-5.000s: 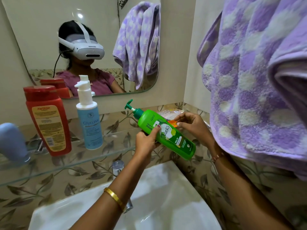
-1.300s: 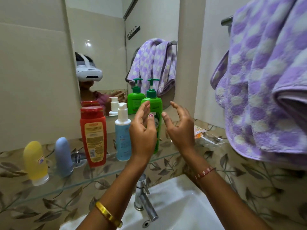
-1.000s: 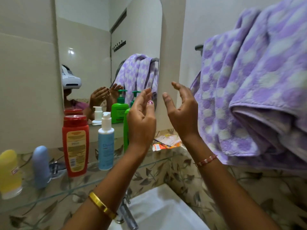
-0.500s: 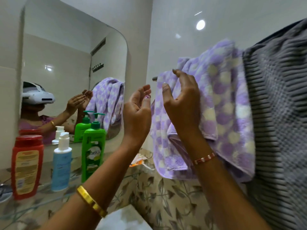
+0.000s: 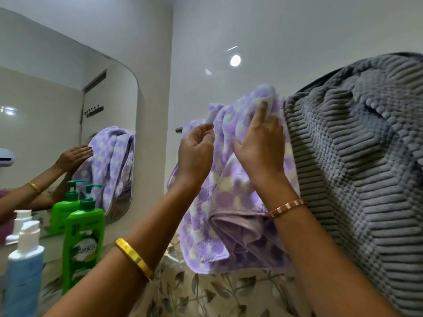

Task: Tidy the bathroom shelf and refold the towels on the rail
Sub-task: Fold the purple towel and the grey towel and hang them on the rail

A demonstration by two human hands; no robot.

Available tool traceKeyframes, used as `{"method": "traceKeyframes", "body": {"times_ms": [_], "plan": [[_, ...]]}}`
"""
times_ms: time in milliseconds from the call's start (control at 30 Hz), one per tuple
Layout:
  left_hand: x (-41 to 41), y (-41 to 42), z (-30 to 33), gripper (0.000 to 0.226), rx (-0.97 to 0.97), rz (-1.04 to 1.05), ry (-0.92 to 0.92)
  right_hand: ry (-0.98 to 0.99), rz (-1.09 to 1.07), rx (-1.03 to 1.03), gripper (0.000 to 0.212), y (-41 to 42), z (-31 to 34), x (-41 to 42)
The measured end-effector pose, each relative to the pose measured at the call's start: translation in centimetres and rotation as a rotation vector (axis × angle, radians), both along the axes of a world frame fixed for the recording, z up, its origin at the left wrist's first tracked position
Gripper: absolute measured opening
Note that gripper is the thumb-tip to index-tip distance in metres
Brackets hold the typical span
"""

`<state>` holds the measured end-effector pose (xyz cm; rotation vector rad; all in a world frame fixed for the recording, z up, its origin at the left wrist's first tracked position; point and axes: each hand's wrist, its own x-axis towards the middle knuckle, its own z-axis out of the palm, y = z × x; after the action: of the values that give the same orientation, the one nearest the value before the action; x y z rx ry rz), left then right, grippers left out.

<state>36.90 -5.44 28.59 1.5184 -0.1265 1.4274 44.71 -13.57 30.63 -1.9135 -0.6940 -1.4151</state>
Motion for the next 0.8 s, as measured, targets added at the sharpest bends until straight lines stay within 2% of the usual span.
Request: {"method": "traceKeyframes", "body": {"times_ms": [200,367,433,500,567,633,700,733,800], "plan": [[1.8,1.4,1.2,0.028,0.024,-0.011,0.074,0.049,0.092,-0.037,0.08,-0.5,-1.0,-0.3],[2.7,2.0,2.6,0.023,0.038,-0.14,0.169,0.014,0.109,-0.116,0.059,-2.2,-5.0,-2.6],[3.2,2.1,3.2,0.032,-0.012,-0.245,0.277,-0.003,0.103,-0.156,0.058,-2.8,-6.6,-3.5],[3.8,1.7,3.9,0.056,-0.09,-0.324,0.346,-0.004,0.091,-0.193,0.057,-3.3,-7.7,-3.8],[4.3,1.3,4.5,0.065,-0.098,-0.3,0.342,0.013,0.096,-0.257,0.054,-3.5,-8.3,-3.8],[4.9,1.7,5.0,0.052,-0.076,-0.226,0.331,0.037,0.118,-0.354,0.052,-3.4,-8.8,-3.7],[5.2,2.4,5.3,0.024,-0.019,-0.154,0.339,0.12,0.19,-0.443,0.049,-3.2,-9.1,-3.5],[5.1,2.7,5.2,0.011,0.026,-0.114,0.334,0.204,0.278,-0.47,0.045,-3.1,-9.0,-3.3],[5.0,3.2,4.9,0.007,0.107,-0.057,0.308,0.368,0.502,-0.437,0.03,-2.9,-8.1,-2.9]]}}
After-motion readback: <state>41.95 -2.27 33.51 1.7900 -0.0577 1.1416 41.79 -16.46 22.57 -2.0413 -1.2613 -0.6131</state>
